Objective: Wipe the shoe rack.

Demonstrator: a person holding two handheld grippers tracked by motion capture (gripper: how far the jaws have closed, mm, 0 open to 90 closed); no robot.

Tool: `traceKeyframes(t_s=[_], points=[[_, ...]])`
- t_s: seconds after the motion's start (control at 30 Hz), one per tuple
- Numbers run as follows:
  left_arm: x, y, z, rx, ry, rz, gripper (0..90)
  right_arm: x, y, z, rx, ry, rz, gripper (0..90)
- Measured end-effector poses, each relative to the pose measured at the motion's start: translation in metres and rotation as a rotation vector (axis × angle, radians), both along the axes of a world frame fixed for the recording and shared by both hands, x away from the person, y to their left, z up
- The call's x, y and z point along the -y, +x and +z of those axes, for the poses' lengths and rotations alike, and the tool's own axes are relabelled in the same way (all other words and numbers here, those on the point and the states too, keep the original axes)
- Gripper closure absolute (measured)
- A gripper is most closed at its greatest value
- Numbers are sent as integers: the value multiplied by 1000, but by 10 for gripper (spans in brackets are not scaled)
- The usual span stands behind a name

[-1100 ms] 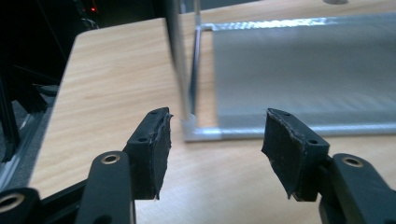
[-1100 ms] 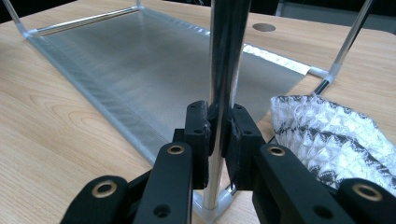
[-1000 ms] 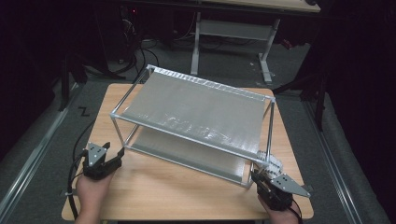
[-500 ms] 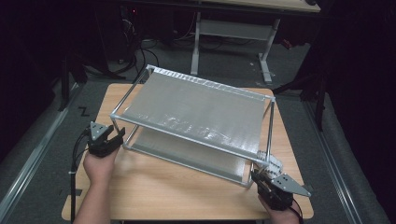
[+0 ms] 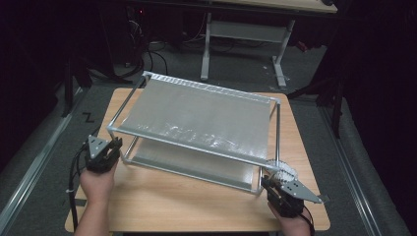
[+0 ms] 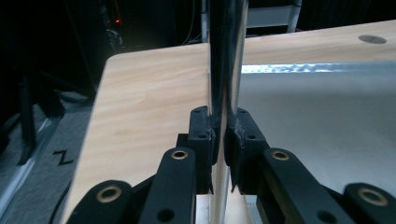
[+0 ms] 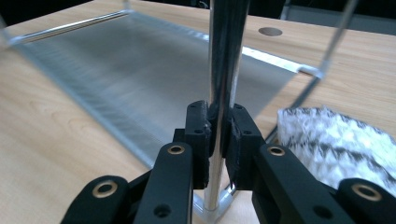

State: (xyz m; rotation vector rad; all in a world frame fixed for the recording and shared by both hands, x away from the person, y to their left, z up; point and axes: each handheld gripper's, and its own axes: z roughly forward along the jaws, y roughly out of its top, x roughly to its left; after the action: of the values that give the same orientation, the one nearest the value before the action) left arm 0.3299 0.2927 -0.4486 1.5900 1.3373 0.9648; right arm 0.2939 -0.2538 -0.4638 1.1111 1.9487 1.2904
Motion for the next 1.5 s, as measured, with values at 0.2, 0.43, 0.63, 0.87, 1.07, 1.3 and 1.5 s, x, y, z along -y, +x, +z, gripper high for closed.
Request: traceKeyframes(t_s=[0.2, 0.43, 0.63, 0.87, 1.07, 1.3, 1.5], points=[[-9, -29, -5, 5, 22, -7, 800, -14, 37, 3, -13, -18, -40, 810], [6, -25, -3, 15, 15, -63, 801, -7, 71, 8, -43, -59, -98, 808], [24, -15, -5, 31, 32, -90, 795, 13, 79, 8, -50, -59, -136, 807], [26, -9, -4, 29, 12, -77, 795, 16, 87, 9, -79, -63, -157, 670], [36, -47, -4, 70, 78, -60, 559, 28, 44, 14, -73, 54, -149, 515], [101, -80, -14, 3, 10, -288, 443, -4, 1, 17, -48, 3, -13, 407], [181, -82, -43, -78, 137, -549, 380, -58, 21, -5, -112, -56, 39, 326]])
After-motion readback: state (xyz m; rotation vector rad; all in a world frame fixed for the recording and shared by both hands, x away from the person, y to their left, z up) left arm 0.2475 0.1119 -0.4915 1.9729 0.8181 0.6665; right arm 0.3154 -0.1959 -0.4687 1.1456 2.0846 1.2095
